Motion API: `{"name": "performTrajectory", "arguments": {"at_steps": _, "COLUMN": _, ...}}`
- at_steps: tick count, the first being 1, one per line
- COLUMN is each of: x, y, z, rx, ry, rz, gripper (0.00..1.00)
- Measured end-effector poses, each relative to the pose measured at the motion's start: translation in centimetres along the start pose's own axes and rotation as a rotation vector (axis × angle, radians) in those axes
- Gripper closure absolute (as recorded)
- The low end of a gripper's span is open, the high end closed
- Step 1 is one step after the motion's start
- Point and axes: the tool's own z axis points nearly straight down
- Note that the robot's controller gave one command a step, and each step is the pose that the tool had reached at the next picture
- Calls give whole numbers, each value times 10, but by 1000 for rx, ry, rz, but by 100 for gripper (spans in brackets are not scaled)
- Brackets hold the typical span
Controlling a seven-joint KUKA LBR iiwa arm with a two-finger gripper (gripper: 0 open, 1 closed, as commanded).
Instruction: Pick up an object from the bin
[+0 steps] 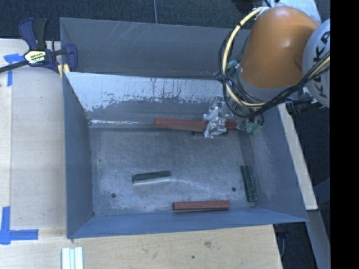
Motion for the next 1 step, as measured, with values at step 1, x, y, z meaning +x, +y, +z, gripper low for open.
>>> {"name": "performTrajectory", "arguments": {"at_steps": 1, "x": 1, "y": 0, "z": 2, "rx": 1, "ry": 4, "rz": 0, "gripper": 100}}
